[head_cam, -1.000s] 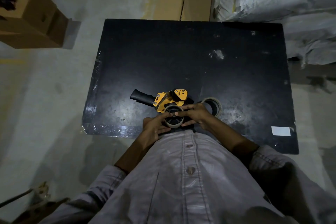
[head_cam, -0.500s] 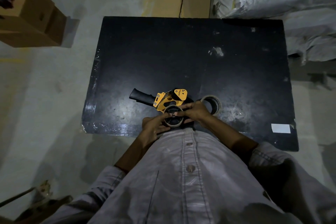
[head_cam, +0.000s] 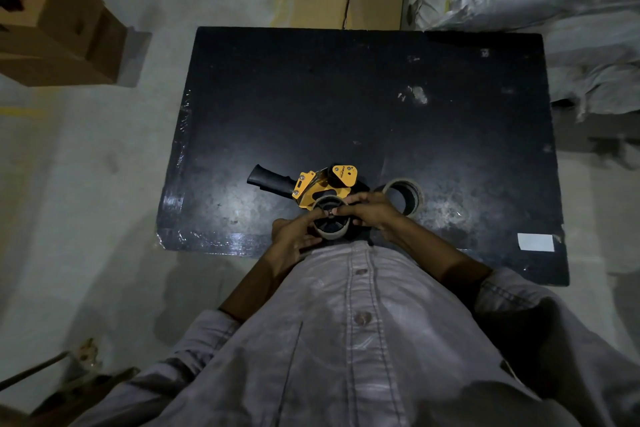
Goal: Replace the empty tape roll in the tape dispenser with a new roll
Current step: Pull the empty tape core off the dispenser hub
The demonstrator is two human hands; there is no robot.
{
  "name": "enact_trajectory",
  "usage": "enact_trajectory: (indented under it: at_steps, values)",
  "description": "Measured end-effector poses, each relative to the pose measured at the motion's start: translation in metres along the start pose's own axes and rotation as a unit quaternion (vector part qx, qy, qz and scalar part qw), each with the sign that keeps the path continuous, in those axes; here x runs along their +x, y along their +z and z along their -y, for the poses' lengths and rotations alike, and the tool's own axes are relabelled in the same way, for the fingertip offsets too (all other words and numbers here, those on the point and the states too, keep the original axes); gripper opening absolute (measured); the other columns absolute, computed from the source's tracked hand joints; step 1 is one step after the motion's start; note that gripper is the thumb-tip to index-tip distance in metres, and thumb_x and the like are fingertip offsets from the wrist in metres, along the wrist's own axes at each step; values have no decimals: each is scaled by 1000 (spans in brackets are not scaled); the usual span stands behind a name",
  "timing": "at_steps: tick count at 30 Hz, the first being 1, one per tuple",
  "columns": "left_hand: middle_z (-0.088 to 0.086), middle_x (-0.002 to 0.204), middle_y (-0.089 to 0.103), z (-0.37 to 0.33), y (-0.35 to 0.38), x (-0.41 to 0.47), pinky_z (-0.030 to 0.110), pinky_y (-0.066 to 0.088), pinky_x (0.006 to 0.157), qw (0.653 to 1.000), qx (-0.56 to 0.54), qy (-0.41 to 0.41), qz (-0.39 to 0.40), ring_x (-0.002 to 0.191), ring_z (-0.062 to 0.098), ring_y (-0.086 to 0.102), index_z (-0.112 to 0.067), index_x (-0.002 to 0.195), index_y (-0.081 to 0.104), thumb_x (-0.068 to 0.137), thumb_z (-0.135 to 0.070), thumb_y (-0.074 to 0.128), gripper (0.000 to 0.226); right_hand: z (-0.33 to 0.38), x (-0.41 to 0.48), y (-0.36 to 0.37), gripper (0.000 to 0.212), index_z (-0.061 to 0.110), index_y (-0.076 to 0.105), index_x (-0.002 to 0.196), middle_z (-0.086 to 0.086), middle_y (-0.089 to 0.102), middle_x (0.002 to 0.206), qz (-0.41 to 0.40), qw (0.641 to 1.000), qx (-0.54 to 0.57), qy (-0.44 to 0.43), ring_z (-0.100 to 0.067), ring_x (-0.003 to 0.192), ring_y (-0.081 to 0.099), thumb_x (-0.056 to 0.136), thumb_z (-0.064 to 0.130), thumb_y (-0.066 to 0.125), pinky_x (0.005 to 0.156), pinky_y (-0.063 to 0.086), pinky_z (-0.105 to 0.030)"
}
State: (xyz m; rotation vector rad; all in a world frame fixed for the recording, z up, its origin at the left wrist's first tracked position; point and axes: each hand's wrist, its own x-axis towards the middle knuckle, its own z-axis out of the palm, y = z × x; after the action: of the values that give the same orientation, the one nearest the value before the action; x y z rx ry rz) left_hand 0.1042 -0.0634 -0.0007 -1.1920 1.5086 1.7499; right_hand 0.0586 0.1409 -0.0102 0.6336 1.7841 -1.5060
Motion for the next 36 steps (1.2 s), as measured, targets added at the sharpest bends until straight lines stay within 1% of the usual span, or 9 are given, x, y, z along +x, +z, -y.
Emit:
enact_trajectory:
  at_steps: [4,10,15,19,22,25,29,32,36]
  values:
    - [13,88,84,0,2,1,47,69,91,1000,-3,6,-9,80,30,82,10,117,80,80,-24,100,53,-4,3,-1,48,3,78,122,-16,83,121,4,1000,11,4,-16,95,72,81,17,99,67,54,-22]
    - [13,90,83,-2,5,-1,44,69,87,1000,-5,2,-20,76,30,78,4,111,82,81,-26,100,45,-7,5,-2,50,-2,76,125,-12,76,103,6,999,35,10,-11,72,59,83,15,98,57,47,-20]
    - [13,90,81,-6,7,-5,41,63,83,1000,-7,-5,-14,77,29,74,-1,104,81,83,-24,97,36,-6,4,1,37,9,76,112,-10,73,100,12,999,47,21,-10,69,58,83,19,98,53,45,-20]
    - [15,98,82,-7,6,-5,36,62,79,1000,1,1,12,81,26,77,-4,102,81,85,-20,95,28,-14,2,1,45,16,76,118,-3,83,116,46,995,75,41,-19,110,73,82,33,98,86,56,-37]
    - [19,109,81,-8,5,-4,44,68,93,1000,0,-7,25,96,34,79,-3,110,79,82,-27,99,42,-15,-3,1,49,10,79,127,-5,85,122,67,991,110,42,-20,122,75,88,36,95,103,59,-41]
    - [22,116,81,-8,2,-4,53,68,99,999,-17,-9,38,108,41,82,2,117,79,76,-31,104,58,-10,-7,2,39,11,79,119,-12,84,119,46,988,139,39,-13,100,80,89,32,94,84,64,-28]
    - [26,114,83,-11,0,-6,52,70,95,998,-19,-12,53,104,46,83,8,119,79,76,-22,104,58,-4,-11,3,25,4,81,104,-7,87,98,24,989,136,53,-15,84,82,88,17,95,62,63,-22]
    - [27,114,83,-11,0,-7,54,70,93,999,-21,-13,44,103,46,83,8,118,80,77,-18,102,54,-3,-10,5,30,-1,81,106,-12,87,102,1,992,115,56,-18,80,84,84,14,97,62,64,-25]
    - [28,113,83,-8,0,-8,58,69,96,999,-16,-8,39,102,46,83,10,120,79,78,-15,100,53,-8,-10,6,40,-7,82,111,-16,87,102,-8,994,97,42,-31,97,85,80,13,99,71,68,-31]
